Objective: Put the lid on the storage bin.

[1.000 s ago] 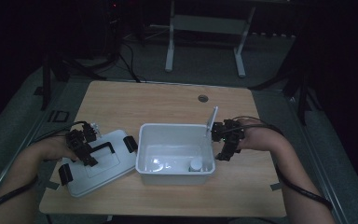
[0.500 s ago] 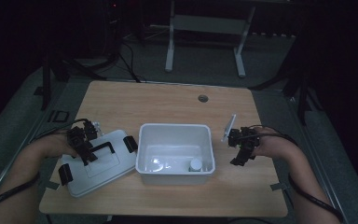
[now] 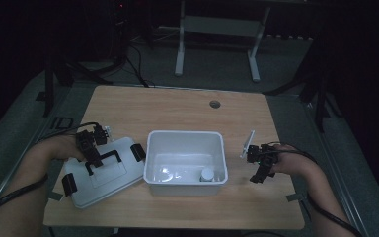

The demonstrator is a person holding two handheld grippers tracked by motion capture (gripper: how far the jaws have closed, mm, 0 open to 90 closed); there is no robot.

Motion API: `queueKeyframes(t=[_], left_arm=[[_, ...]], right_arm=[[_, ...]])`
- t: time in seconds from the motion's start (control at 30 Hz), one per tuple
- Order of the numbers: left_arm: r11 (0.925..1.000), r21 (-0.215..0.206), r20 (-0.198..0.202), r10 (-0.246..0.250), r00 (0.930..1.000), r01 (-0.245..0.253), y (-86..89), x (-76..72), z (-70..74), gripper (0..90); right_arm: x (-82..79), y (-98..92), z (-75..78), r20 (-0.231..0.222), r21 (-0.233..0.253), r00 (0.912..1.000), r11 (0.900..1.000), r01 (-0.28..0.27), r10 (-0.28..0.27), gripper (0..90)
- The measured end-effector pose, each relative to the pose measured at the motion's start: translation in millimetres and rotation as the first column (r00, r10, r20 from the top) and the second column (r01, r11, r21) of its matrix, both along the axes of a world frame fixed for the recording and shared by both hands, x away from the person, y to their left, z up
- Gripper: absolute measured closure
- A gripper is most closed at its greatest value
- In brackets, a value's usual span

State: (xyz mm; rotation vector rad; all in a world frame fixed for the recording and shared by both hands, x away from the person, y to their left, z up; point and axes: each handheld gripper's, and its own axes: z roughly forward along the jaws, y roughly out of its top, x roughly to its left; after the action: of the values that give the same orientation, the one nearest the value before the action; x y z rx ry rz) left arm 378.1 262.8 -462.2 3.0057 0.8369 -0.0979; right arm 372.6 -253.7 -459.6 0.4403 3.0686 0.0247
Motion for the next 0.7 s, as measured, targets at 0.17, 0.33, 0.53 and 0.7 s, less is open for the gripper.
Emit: queueKeyframes(t=[0.17, 0.33, 0.53, 0.7], left_arm=[[0.9995, 0.03, -0.041, -0.008, 0.9991, 0.009, 0.5, 0.4, -2.0, 64.6], [0.9981, 0.062, -0.04, -0.002, 0.9992, 0.005, 6.5, 0.6, -5.2, 65.3], [0.9982, 0.059, -0.056, -0.005, 0.9984, 0.008, 10.4, -0.9, -8.9, 74.0], [0.9984, 0.056, -0.043, -0.006, 0.9991, 0.009, 11.5, 0.2, -11.2, 74.1]], right_arm=[[-0.6, -2.2, -3.4, -0.008, 0.003, 0.9999, 1.0, 0.007, -0.007, 19.3], [-1.1, -1.7, -6.0, -0.007, 0.009, 1.0, 1.0, 0.007, -0.007, 19.3], [-2.0, -1.4, -9.2, -0.012, 0.01, 0.9999, 1.0, 0.01, -0.01, 19.3], [-2.7, -2.3, -12.8, -0.018, 0.013, 0.9997, 1.0, 0.016, -0.015, 19.3]])
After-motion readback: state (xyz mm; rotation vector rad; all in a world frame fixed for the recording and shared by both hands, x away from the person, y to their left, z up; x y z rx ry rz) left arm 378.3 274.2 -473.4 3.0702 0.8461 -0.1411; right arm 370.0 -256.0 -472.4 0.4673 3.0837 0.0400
